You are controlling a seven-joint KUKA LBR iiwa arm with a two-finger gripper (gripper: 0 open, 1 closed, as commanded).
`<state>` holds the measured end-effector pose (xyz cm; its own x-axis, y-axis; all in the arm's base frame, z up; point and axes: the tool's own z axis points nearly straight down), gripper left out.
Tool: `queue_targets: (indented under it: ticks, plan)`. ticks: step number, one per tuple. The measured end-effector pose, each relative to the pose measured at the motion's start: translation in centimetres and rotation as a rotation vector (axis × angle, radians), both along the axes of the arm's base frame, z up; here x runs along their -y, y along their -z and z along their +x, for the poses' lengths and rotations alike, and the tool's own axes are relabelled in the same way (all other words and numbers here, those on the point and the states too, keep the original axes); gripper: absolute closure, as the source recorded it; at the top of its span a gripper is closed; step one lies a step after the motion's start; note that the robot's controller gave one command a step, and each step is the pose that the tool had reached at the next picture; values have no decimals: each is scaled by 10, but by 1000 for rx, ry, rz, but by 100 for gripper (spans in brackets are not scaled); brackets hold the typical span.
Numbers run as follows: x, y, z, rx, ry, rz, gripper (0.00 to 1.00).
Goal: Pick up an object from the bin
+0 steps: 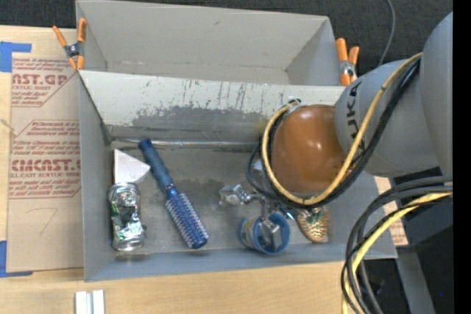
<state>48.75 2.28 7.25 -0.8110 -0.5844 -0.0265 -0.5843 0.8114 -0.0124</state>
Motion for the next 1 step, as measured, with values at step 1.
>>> queue_targets:
  ticks: [1]
  plan:
    - [6, 2, -2, -27, 283, 3, 100]
